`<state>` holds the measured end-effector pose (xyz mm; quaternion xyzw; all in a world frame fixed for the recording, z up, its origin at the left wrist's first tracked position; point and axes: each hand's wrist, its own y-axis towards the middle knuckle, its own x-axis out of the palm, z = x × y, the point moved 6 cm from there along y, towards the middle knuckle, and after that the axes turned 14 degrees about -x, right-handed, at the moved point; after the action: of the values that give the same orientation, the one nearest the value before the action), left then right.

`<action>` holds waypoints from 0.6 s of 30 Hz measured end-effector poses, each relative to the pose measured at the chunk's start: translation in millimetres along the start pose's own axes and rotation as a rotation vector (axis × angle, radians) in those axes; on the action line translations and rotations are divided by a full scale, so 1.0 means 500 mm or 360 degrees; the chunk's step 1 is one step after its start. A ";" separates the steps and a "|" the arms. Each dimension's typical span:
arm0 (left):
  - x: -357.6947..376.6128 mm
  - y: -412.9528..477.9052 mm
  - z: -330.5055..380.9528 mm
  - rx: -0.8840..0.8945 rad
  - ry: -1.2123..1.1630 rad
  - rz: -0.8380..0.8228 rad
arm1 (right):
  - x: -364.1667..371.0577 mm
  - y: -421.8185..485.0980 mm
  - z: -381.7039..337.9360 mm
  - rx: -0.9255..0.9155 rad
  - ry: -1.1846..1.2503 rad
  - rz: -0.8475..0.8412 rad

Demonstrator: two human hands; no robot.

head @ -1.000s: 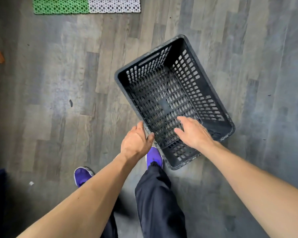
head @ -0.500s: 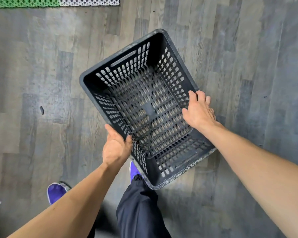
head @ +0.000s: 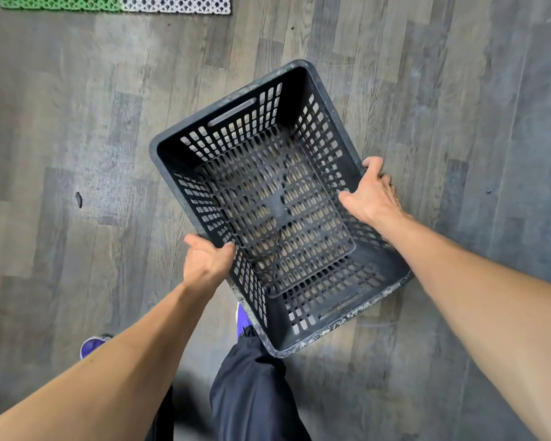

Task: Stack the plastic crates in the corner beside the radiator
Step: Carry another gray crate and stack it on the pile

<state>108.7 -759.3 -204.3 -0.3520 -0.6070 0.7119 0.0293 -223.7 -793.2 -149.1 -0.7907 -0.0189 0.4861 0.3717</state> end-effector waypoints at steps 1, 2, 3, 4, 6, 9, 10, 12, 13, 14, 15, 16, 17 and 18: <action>-0.010 0.001 -0.007 -0.0022 -0.0047 -0.0031 | -0.005 -0.004 -0.006 -0.0001 0.0009 -0.0015; -0.019 0.001 -0.017 -0.0031 -0.0091 -0.0062 | -0.008 -0.011 -0.013 -0.0005 -0.0002 -0.0038; -0.029 -0.003 -0.029 -0.0029 -0.0120 -0.0090 | -0.010 -0.021 -0.021 -0.0010 -0.0029 -0.0058; -0.043 -0.010 -0.041 -0.0013 -0.0141 -0.0110 | -0.015 -0.034 -0.034 -0.0021 -0.0055 -0.0065; -0.059 -0.024 -0.058 0.0036 -0.0153 -0.0118 | -0.030 -0.046 -0.046 -0.0020 -0.0052 -0.0036; -0.126 -0.051 -0.064 0.0109 -0.0171 -0.0018 | -0.069 -0.062 -0.098 -0.0074 0.0003 0.0036; -0.151 -0.057 -0.063 0.0121 -0.0154 0.0033 | -0.080 -0.066 -0.118 -0.0097 0.0014 0.0048; -0.216 -0.071 -0.064 0.0145 -0.0078 0.0161 | -0.098 -0.082 -0.168 -0.0154 0.0006 0.0047; -0.251 -0.079 -0.070 0.0155 -0.0049 0.0226 | -0.102 -0.095 -0.197 -0.0186 -0.0013 0.0033; -0.283 -0.085 -0.076 0.0166 -0.0033 0.0280 | -0.104 -0.107 -0.224 -0.0215 -0.0035 0.0022; -0.310 -0.091 -0.080 0.0169 -0.0022 0.0324 | -0.105 -0.120 -0.247 -0.0229 -0.0058 0.0010; -0.343 -0.098 -0.092 0.0159 -0.0024 0.0372 | -0.101 -0.135 -0.277 -0.0246 -0.0089 -0.0009; -0.376 -0.105 -0.106 0.0150 -0.0033 0.0415 | -0.094 -0.153 -0.305 -0.0260 -0.0123 -0.0031; -0.409 -0.109 -0.121 0.0150 -0.0048 0.0450 | -0.084 -0.172 -0.334 -0.0272 -0.0155 -0.0049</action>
<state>273.4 -789.9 -61.7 -0.4214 -0.5177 0.7418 -0.0640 -86.7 -842.7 -23.4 -0.7945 -0.0905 0.5150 0.3088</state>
